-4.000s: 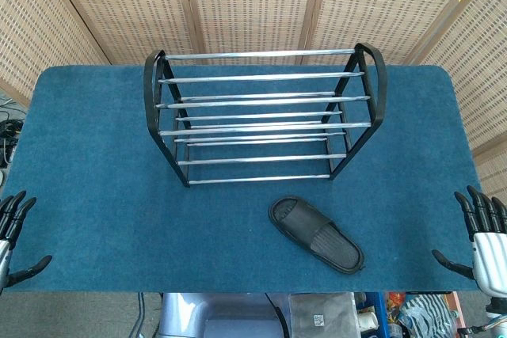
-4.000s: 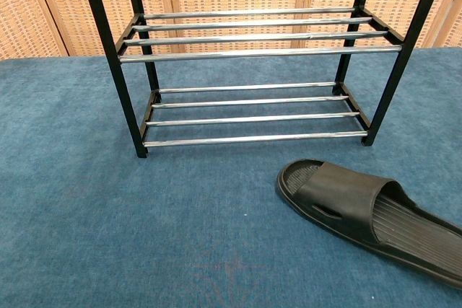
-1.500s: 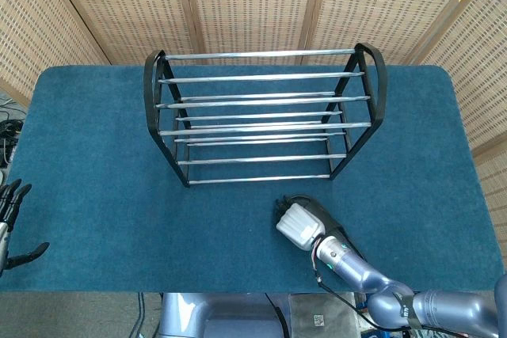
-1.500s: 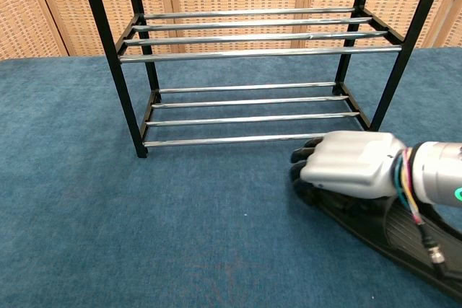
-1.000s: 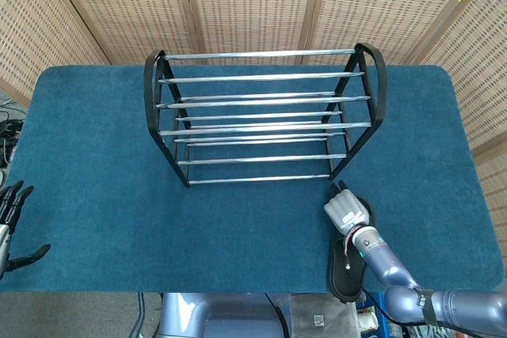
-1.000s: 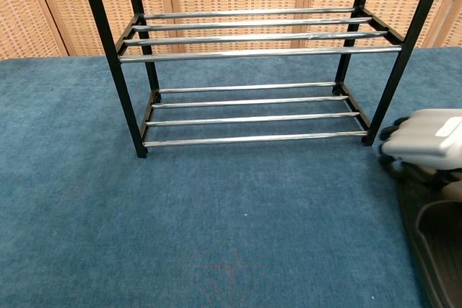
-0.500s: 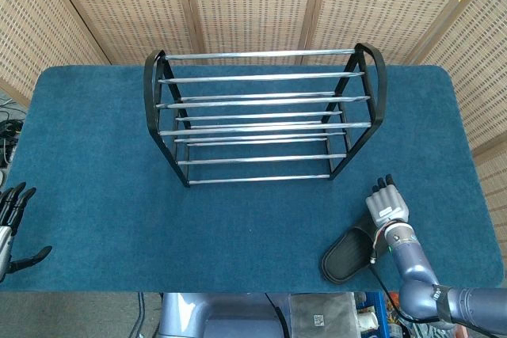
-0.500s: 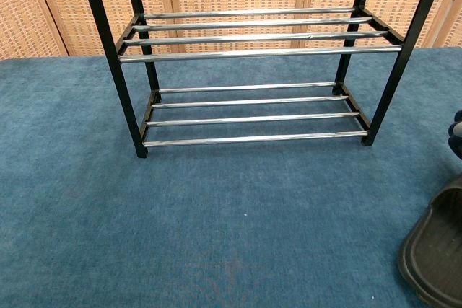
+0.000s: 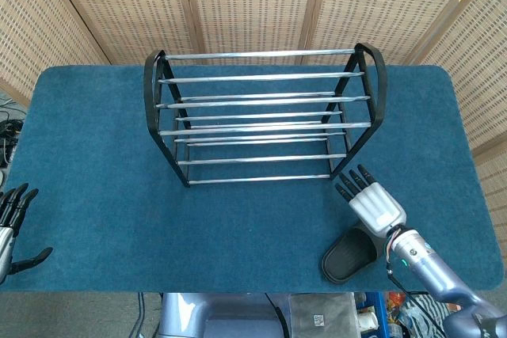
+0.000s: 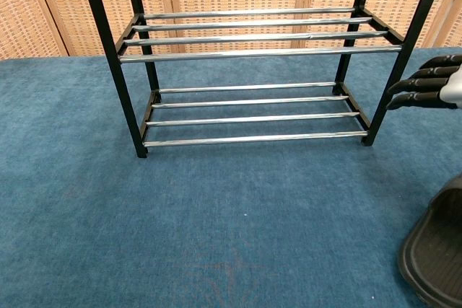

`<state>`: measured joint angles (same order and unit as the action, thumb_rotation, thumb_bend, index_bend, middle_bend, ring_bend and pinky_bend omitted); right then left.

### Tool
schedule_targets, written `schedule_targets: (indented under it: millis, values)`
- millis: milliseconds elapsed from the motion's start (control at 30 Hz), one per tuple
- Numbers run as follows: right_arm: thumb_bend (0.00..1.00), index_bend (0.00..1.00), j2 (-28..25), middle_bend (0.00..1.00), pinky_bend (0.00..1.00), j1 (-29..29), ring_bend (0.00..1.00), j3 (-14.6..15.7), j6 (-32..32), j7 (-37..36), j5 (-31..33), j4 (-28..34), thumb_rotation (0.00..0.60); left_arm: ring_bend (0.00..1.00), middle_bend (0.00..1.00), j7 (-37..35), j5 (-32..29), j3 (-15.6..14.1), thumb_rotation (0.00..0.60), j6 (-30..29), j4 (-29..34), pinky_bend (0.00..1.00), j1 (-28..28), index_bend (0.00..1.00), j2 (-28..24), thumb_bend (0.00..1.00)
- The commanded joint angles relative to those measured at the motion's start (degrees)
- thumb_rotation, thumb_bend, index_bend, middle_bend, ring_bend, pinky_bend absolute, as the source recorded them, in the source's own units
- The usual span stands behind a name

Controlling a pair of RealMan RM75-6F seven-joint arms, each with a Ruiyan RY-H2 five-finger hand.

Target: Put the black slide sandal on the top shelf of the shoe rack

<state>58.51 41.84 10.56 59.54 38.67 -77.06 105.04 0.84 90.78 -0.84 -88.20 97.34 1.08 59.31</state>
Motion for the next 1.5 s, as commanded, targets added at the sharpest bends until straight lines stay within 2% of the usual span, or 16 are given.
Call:
schedule_targets:
  millis: [33,100,233,433,600,733,967,1300,1500]
  values:
    - [0.0,0.0,-2.54,0.0,0.0,-5.35,0.0,6.6,5.18,-24.51,-26.18,-10.34,0.6,0.0,0.0,0.21,0.02,-0.04,0.6,0.11,0.04,0.0,0.05,0.0,0.06,0.18]
    - [0.0,0.0,-1.52,0.0,0.0,-5.67,0.0,8.09,6.83,-28.17,-30.91,-13.76,0.6,0.0,0.0,0.32,-0.03,-0.04,0.6,0.21,0.05,0.0,0.09,0.0,0.1,0.18]
    - [0.0,0.0,0.26,0.0,0.0,-6.75,0.0,9.93,8.63,-31.43,-35.6,-17.97,0.6,0.0,0.0,0.49,-0.28,0.01,0.6,0.47,0.05,0.0,0.2,0.0,0.18,0.18]
    - [0.0,0.0,4.53,0.0,0.0,-9.22,0.0,10.27,11.38,-34.25,-38.14,-23.88,0.6,0.0,0.0,0.87,-0.24,-0.04,0.6,0.53,0.16,0.0,0.23,0.0,0.3,0.18]
    - [0.0,0.0,9.19,0.0,0.0,-11.59,0.0,9.57,13.35,-35.22,-38.88,-29.75,0.6,0.0,0.0,1.04,-0.23,-0.07,0.6,0.56,0.17,0.0,0.25,0.0,0.4,0.18]
    - [0.0,0.0,11.47,0.0,0.0,-12.28,0.0,8.79,13.39,-35.44,-38.71,-32.04,0.6,0.0,0.0,1.3,-0.25,-0.07,0.6,0.69,0.29,0.0,0.33,0.0,0.47,0.18]
    - [0.0,0.0,13.71,0.0,0.0,-11.89,0.0,6.51,12.11,-35.47,-37.36,-31.37,0.6,0.0,0.0,1.44,-0.45,-0.02,0.6,0.91,0.28,0.0,0.45,0.0,0.54,0.18]
    - [0.0,0.0,13.95,0.0,0.0,-9.69,0.0,5.38,2.91,-31.51,-34.36,-26.92,0.6,0.0,0.0,0.63,-0.6,0.04,0.6,0.84,0.03,0.0,0.45,0.0,0.34,0.18]
    - [0.0,0.0,14.02,0.0,0.0,-8.77,0.0,4.39,0.04,-29.96,-32.93,-24.91,0.6,0.0,0.0,0.64,-0.63,0.05,0.6,0.91,0.02,0.0,0.51,0.0,0.34,0.18]
